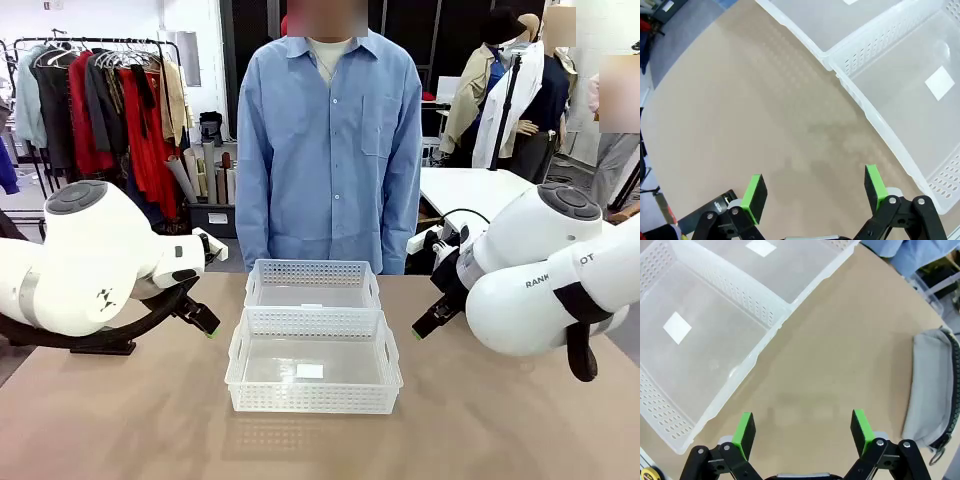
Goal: Distribute items into two baskets.
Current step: Pick up the Pencil pouch that the person points to.
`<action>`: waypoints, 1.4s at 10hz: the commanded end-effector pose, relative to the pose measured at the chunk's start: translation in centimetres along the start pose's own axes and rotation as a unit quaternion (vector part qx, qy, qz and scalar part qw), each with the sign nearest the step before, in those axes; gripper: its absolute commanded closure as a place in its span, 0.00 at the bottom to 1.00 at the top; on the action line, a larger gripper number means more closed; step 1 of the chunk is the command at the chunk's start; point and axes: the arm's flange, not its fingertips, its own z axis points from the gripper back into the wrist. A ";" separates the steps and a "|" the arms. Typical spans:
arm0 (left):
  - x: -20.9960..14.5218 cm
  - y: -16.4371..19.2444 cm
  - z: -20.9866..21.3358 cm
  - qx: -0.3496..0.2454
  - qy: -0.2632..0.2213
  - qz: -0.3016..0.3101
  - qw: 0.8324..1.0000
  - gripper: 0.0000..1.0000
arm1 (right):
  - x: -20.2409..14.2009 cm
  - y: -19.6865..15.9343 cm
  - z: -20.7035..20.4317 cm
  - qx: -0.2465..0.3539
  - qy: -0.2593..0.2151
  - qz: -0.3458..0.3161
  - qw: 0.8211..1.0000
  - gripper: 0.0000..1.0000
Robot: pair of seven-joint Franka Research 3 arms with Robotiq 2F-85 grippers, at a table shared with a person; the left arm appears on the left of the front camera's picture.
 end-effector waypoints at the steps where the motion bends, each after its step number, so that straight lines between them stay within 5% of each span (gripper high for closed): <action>1: 0.0 0.0 0.0 0.000 0.000 0.000 1.000 0.00 | 0.0 0.0 0.0 0.000 0.000 0.000 1.000 0.00; 11: 0.1 0.2 0.2 0.004 -0.005 0.003 1.000 0.00 | 0.0 0.0 0.0 0.000 0.000 0.000 1.000 0.00; 14: 0.0 1.7 3.5 0.031 -0.022 0.022 0.999 0.00 | 0.5 -1.3 2.5 -0.006 -0.008 -0.020 1.000 0.00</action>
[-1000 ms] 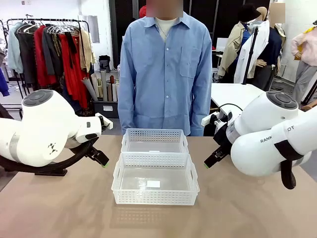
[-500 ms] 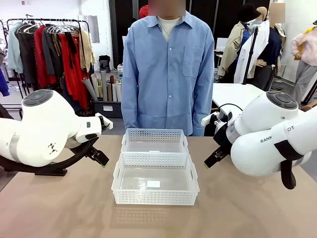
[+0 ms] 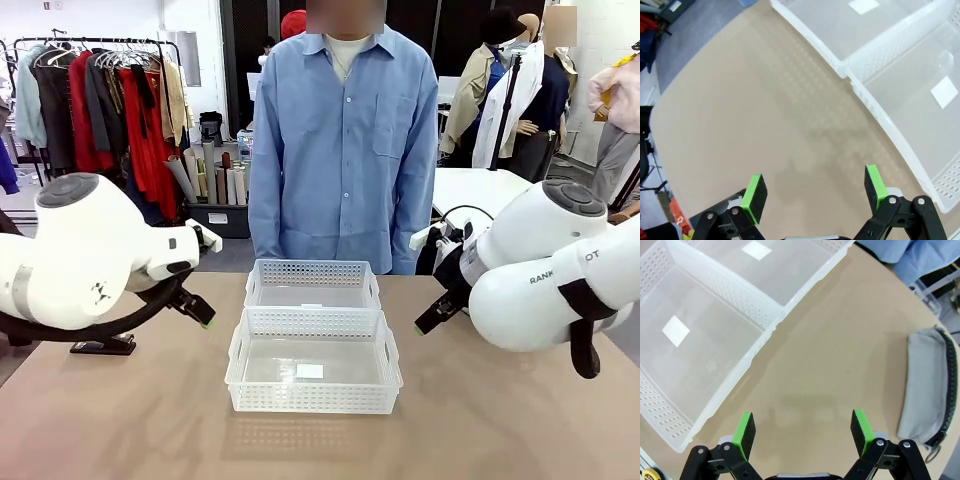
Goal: Distribute items into two baskets.
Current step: Pick up the Pencil pouch that the person points to.
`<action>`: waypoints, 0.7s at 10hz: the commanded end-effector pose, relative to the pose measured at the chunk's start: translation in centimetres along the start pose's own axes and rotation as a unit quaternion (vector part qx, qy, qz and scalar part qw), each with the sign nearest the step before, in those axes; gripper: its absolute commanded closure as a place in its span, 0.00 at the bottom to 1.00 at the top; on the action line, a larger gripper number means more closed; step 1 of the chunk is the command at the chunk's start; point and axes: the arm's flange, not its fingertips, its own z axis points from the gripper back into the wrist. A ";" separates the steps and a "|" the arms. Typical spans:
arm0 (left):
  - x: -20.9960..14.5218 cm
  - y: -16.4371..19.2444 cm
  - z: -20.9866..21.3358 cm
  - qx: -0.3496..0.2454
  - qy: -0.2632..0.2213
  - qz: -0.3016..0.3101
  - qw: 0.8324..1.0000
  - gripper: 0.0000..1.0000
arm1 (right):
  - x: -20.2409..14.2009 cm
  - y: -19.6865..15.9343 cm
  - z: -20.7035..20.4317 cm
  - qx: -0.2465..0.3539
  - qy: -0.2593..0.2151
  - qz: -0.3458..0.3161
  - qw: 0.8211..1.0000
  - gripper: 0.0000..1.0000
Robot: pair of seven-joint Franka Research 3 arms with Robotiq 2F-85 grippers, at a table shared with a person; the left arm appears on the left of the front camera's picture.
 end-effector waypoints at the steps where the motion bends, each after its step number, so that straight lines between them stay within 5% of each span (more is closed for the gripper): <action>1: -0.5 0.9 3.4 0.009 -0.006 0.017 1.000 0.00 | 0.6 -1.2 2.6 0.007 -0.003 -0.021 1.000 0.00; 7: -3.5 9.6 14.3 -0.068 -0.026 0.045 0.996 0.00 | -0.2 -11.3 11.2 0.045 -0.049 -0.127 0.990 0.00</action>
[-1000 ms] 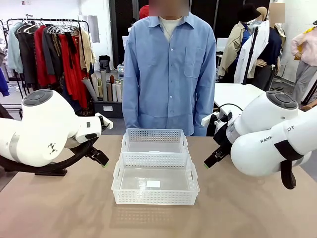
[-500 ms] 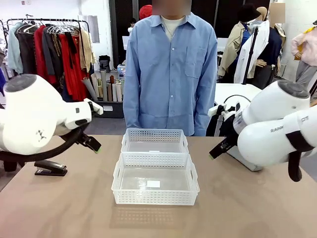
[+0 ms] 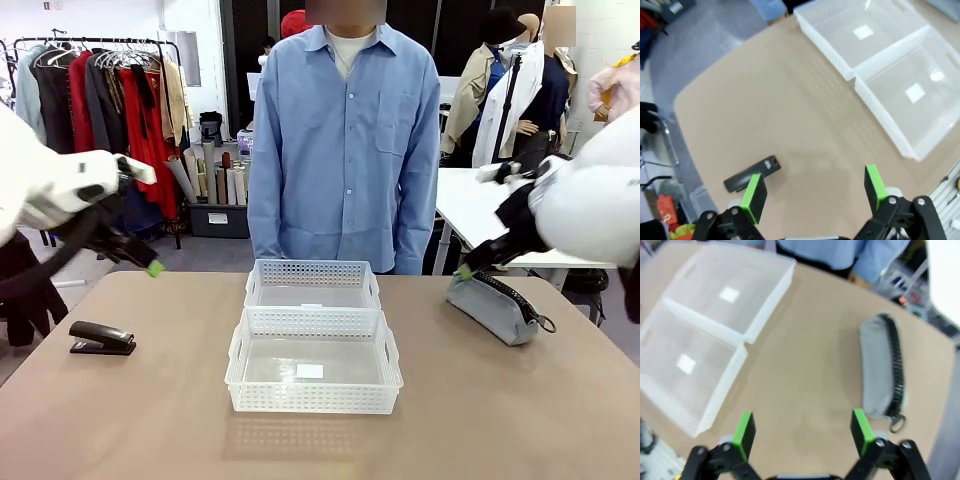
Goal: Distribute items into two baskets.
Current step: Pick up the Pencil pouch that the person points to.
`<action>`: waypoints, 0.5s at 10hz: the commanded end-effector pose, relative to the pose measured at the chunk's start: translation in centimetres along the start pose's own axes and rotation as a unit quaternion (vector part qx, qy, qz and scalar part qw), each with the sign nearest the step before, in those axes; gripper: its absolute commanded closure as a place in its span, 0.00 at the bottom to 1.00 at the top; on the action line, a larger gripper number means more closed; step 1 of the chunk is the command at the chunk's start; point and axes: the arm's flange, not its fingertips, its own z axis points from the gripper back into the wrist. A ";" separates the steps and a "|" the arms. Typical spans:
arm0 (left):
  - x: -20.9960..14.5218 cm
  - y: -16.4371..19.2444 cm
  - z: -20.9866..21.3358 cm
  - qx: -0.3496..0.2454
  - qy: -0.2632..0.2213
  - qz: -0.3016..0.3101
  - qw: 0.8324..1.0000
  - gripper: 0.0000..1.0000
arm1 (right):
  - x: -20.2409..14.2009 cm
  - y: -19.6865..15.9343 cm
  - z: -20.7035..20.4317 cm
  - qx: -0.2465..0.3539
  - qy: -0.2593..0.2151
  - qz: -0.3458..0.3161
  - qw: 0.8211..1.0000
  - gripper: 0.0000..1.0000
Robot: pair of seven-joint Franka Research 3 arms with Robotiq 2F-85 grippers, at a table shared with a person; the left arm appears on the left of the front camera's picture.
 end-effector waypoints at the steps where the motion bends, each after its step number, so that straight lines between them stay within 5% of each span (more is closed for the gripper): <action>1: -2.8 3.9 3.6 -0.020 -0.009 0.022 1.000 0.00 | -0.2 -4.1 3.0 0.042 -0.020 -0.021 0.999 0.00; 5: -5.2 9.4 8.0 -0.042 -0.084 0.034 0.995 0.00 | -2.0 -10.3 7.8 0.088 -0.081 -0.046 0.992 0.00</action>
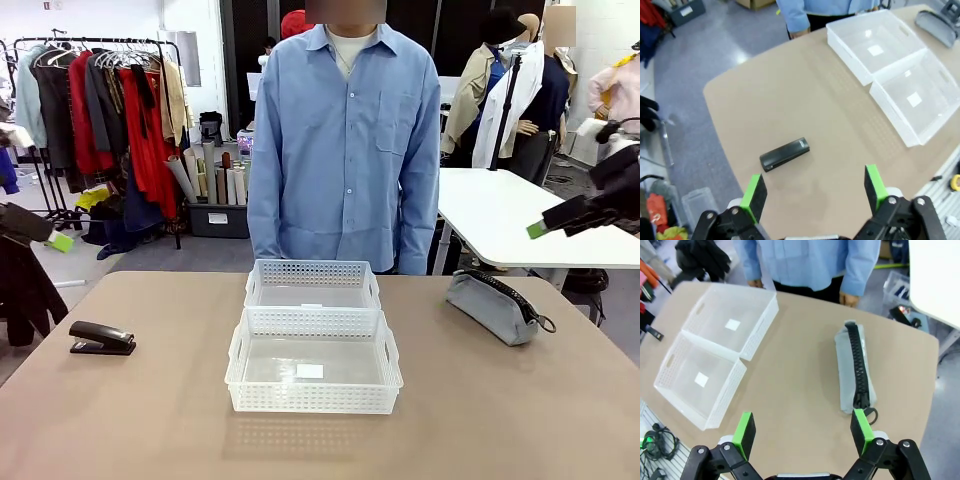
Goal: Distribute items into two baskets.
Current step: Pick up the Pencil pouch that the person points to.
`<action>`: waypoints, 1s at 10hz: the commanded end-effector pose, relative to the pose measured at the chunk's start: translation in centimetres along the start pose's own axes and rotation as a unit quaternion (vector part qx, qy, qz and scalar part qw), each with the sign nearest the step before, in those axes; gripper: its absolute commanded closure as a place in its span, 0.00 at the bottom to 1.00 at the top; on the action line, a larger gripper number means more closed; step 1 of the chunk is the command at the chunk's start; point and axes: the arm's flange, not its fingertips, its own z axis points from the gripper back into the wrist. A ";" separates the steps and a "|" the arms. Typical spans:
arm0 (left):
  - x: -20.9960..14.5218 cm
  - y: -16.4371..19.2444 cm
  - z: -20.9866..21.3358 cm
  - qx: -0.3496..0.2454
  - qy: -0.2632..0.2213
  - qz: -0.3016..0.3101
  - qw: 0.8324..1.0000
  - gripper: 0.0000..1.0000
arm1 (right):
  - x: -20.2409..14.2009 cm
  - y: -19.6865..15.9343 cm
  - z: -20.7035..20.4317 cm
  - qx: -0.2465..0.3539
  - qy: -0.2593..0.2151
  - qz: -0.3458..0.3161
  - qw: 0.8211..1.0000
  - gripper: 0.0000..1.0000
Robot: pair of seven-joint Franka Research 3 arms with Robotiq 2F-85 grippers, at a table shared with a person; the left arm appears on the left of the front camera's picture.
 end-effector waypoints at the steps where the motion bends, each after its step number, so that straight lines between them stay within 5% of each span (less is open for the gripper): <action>1: 0.5 2.0 0.4 -0.026 -0.028 -0.010 0.999 0.00 | -0.2 -2.1 1.2 0.041 -0.015 0.009 0.999 0.00; 10: 0.9 5.2 3.4 -0.034 -0.053 -0.056 0.996 0.00 | -1.9 -7.3 6.0 0.081 -0.021 0.009 0.996 0.00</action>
